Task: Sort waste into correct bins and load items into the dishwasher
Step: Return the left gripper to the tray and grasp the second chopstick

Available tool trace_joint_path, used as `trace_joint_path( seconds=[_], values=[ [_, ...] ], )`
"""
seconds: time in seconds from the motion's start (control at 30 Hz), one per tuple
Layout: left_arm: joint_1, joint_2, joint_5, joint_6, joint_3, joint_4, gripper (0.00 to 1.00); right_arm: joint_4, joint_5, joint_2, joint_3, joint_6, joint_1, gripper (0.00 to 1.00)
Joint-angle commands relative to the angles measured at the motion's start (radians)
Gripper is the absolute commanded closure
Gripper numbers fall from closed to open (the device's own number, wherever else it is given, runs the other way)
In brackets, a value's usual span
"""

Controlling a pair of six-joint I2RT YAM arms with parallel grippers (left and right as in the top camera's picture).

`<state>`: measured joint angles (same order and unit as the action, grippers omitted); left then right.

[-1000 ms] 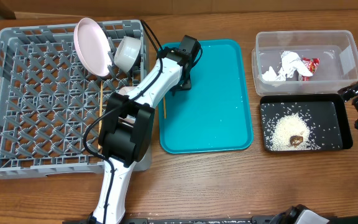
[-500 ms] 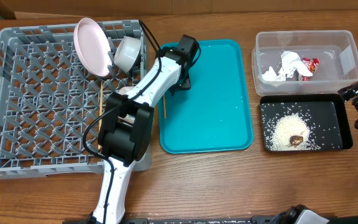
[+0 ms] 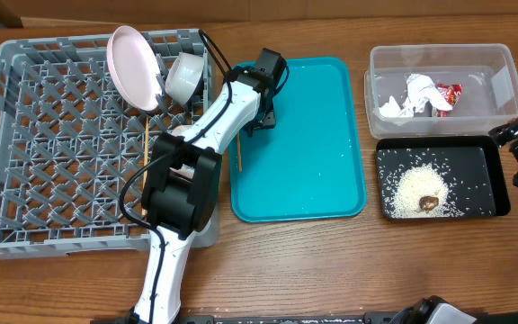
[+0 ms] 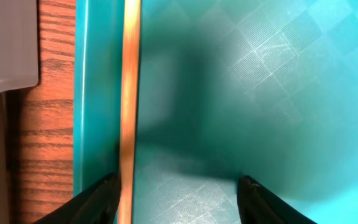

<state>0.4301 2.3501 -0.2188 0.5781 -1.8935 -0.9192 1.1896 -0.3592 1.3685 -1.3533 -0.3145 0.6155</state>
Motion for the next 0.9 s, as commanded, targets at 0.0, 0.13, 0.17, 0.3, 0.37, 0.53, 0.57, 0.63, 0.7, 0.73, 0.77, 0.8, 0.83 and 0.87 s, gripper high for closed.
trace_joint_path(
  seconds=[0.0,0.13,0.17,0.3,0.37,0.53,0.57,0.63,0.7,0.73,0.77,0.8,0.83,0.87],
  values=[
    [-0.006,0.065,0.021,0.012,0.012,0.004,0.34,-0.006,0.0,-0.014,-0.023,-0.003,0.004,0.0],
    [-0.006,0.076,0.022,0.013,0.014,0.019,0.29,-0.006,0.0,-0.014,-0.023,-0.003,0.004,0.0],
    [-0.006,0.082,0.027,0.012,0.014,0.019,0.25,-0.006,0.0,-0.014,-0.023,-0.003,0.004,0.0],
    [-0.006,0.103,0.037,0.001,0.014,0.019,0.22,-0.006,0.0,-0.014,-0.023,-0.003,0.004,0.0],
    [-0.006,0.103,0.037,0.002,0.014,0.019,0.22,-0.006,0.0,-0.014,-0.023,-0.003,0.004,0.0],
    [-0.004,0.103,0.059,0.001,0.014,0.023,0.31,-0.006,0.0,-0.014,-0.023,-0.003,0.004,0.0],
    [-0.003,0.103,0.073,0.001,0.014,0.023,0.35,-0.006,0.0,-0.014,-0.023,-0.003,0.004,0.0],
    [-0.002,0.103,0.102,0.001,0.014,0.023,0.41,-0.006,0.0,-0.014,-0.023,-0.003,0.004,0.0],
    [-0.002,0.103,0.113,0.001,0.014,0.027,0.46,-0.006,0.0,-0.014,-0.023,-0.003,0.004,0.0],
    [-0.002,0.103,0.113,0.002,0.014,0.031,0.47,-0.006,0.0,-0.014,-0.023,-0.003,0.004,0.0],
    [-0.001,0.103,0.114,0.002,0.013,0.031,0.5,-0.006,0.0,-0.014,-0.023,-0.003,0.004,0.0],
    [-0.002,0.103,0.117,0.001,0.013,0.034,0.54,-0.006,0.0,-0.014,-0.023,-0.003,0.004,0.0],
    [-0.002,0.103,0.121,0.001,0.013,0.035,0.6,-0.006,0.0,-0.014,-0.023,-0.003,0.004,0.0],
    [-0.002,0.103,0.122,0.001,0.012,0.034,0.68,-0.006,0.0,-0.014,-0.023,-0.003,0.004,0.0]
  ],
)
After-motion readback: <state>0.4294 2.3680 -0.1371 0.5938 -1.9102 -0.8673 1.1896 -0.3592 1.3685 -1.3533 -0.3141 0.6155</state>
